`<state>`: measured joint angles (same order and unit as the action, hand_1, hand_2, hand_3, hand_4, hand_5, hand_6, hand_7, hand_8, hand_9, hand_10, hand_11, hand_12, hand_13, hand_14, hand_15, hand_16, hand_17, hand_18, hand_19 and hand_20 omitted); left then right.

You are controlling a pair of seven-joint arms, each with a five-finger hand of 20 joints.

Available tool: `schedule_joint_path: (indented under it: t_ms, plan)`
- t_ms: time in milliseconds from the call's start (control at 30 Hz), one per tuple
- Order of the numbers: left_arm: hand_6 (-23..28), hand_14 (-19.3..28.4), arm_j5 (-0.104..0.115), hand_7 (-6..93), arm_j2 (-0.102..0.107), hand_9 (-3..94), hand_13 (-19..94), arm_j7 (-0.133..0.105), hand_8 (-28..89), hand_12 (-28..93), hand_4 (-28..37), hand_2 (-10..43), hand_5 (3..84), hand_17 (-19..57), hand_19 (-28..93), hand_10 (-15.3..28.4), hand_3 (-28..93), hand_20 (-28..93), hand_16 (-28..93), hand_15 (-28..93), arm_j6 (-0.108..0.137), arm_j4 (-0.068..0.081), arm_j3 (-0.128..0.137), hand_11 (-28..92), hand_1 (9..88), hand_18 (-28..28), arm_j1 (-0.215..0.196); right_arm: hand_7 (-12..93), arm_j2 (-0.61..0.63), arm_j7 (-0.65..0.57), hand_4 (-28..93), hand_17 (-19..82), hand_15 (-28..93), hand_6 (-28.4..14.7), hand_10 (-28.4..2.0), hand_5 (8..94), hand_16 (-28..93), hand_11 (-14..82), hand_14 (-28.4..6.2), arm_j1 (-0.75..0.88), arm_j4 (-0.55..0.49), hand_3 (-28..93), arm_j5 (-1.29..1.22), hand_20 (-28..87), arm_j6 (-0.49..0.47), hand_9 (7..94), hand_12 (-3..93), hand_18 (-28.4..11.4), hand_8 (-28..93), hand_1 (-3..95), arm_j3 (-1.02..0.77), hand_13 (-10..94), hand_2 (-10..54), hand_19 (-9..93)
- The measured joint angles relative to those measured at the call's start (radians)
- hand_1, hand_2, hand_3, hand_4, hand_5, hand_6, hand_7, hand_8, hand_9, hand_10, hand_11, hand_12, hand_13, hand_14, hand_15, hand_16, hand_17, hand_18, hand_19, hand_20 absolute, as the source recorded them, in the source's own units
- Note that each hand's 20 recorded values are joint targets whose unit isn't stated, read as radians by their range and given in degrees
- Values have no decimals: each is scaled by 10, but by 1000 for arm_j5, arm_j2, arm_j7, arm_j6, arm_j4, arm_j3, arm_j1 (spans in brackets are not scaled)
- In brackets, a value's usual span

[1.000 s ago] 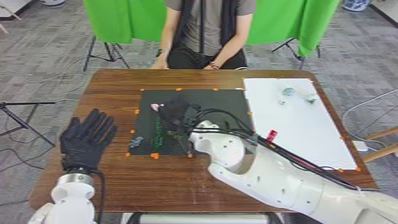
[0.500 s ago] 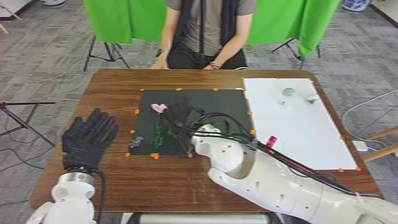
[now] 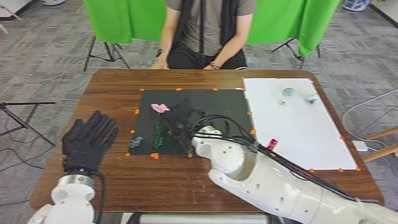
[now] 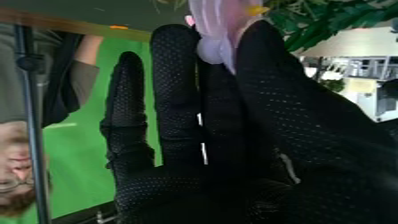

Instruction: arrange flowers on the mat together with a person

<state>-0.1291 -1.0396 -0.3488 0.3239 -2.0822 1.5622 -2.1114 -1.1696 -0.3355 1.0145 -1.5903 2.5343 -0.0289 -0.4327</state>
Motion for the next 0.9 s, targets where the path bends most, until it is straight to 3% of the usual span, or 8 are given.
schedule_joint_path:
  t_ms: [333,500,700,900]
  plan:
    - [89,161,1,121,-11,434,334,6,-102,59,-283,148,492,-43,435,140,765,88,-79,322,2,0,5,193,284,170,-8,245,-16,-60,-283,215,488,3,-121,587,372,215,-94,74,-85,711,-146,295,-113,633,194,-208,-162,580,-122,563,-95,663]
    - [89,163,1,121,-12,435,335,8,-103,58,-283,146,493,-43,435,141,765,88,-79,323,2,0,8,193,284,170,-9,238,-21,-71,-283,211,503,-2,-124,580,355,213,-100,81,-82,728,-134,288,-103,621,191,-207,-159,567,-122,550,-95,659]
    - [90,163,2,122,-12,436,335,8,-102,58,-283,145,493,-43,434,141,764,88,-79,324,2,0,8,195,284,170,-10,224,-20,-69,-283,199,578,-14,-137,554,231,205,-126,88,-87,791,-119,282,-86,593,185,-213,-153,494,-123,527,-95,661]
    - [89,163,5,123,-14,436,336,8,-103,58,-283,142,494,-43,434,140,765,88,-79,325,5,0,7,195,285,171,-12,209,-18,-59,-283,193,587,-19,-145,540,229,197,-134,100,-116,791,-109,284,-66,577,185,-216,-147,477,-122,510,-95,662]
